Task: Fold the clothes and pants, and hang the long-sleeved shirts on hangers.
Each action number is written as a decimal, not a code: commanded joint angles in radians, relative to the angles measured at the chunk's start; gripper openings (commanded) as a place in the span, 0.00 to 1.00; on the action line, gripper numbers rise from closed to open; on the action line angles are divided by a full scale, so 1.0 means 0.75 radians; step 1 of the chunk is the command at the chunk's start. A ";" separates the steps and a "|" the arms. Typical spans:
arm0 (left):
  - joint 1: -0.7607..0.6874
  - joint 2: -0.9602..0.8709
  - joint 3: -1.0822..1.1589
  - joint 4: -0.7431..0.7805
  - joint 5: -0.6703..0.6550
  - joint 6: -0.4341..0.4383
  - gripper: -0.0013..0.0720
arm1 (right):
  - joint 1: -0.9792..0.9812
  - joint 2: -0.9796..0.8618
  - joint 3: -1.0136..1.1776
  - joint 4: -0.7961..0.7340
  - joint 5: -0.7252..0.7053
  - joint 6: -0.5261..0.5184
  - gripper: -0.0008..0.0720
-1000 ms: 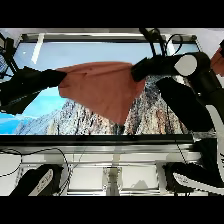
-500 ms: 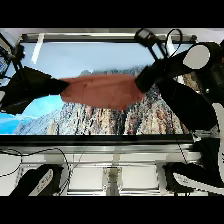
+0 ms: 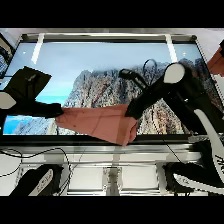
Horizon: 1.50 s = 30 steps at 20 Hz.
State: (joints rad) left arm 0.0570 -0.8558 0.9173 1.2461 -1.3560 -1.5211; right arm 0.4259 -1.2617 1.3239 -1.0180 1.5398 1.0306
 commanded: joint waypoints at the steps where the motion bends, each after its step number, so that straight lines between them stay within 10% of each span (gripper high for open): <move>1: 0.001 -0.001 -0.071 0.086 -0.033 -0.062 0.05 | 0.024 -0.001 -0.158 -0.008 -0.224 0.002 0.02; 16: -0.001 -0.303 -0.107 0.073 0.508 -0.003 0.06 | 0.022 -0.248 -0.211 -0.114 -0.839 0.221 0.02; 18: -0.001 -0.340 -0.107 0.073 0.561 0.015 0.07 | 0.022 -0.261 -0.211 -0.119 -0.878 0.238 0.16; 20: -0.001 -0.354 -0.106 0.066 0.581 0.035 0.50 | 0.021 -0.257 -0.207 -0.121 -0.868 0.270 0.54; 21: -0.001 -0.348 -0.106 0.031 0.574 0.093 0.51 | 0.015 -0.251 -0.191 -0.120 -0.818 0.278 0.70; 29: 0.009 -0.174 -0.106 -0.026 0.564 0.334 0.64 | -0.194 -0.128 -0.179 -0.030 -0.327 0.321 0.87; 30: 0.019 -0.141 -0.106 0.016 0.564 0.333 0.80 | -0.207 -0.129 -0.217 -0.002 -0.330 0.323 0.87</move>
State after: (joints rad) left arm 0.0624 -1.0145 0.8375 1.2228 -0.9363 -1.3125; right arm 0.3130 -1.3724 1.1908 -1.0622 1.1873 1.2587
